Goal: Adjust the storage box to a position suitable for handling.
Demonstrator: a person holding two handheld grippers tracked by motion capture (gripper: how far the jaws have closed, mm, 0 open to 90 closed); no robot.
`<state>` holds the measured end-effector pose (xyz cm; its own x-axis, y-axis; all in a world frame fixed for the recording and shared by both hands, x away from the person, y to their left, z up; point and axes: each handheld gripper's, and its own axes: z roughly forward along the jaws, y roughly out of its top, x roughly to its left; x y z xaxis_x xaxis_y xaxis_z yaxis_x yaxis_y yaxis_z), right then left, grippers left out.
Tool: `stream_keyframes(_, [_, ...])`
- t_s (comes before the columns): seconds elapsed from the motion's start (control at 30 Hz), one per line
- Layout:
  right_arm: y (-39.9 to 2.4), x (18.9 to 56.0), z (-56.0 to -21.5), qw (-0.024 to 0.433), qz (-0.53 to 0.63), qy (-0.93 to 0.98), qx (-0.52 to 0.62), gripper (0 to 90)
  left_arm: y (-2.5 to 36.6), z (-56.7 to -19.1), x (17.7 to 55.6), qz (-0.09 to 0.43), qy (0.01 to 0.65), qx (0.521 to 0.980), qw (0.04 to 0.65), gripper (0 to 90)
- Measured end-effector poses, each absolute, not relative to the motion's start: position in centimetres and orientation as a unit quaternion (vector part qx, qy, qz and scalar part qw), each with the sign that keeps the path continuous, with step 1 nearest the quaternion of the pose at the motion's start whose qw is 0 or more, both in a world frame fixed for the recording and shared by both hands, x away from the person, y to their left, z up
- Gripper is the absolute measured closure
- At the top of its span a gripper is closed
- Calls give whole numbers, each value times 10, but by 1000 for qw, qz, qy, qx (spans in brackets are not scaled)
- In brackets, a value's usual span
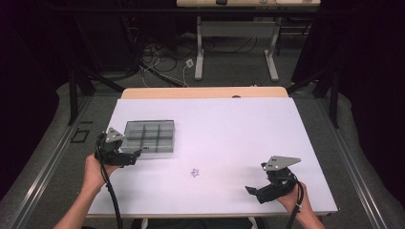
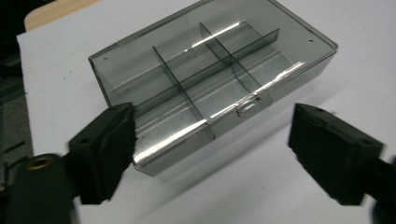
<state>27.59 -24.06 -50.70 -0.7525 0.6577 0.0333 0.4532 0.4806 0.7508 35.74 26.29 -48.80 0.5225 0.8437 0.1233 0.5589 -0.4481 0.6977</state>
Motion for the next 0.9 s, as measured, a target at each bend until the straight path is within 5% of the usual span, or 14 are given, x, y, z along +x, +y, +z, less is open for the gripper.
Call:
stream_keyframes(0.47, [-241,276,-507,128,383,855,326,0,278,-495,389,247,460,799,299,614])
stream_keyframes(0.9, [-241,276,-507,129,381,855,327,0,306,-503,419,244,498,782,284,812])
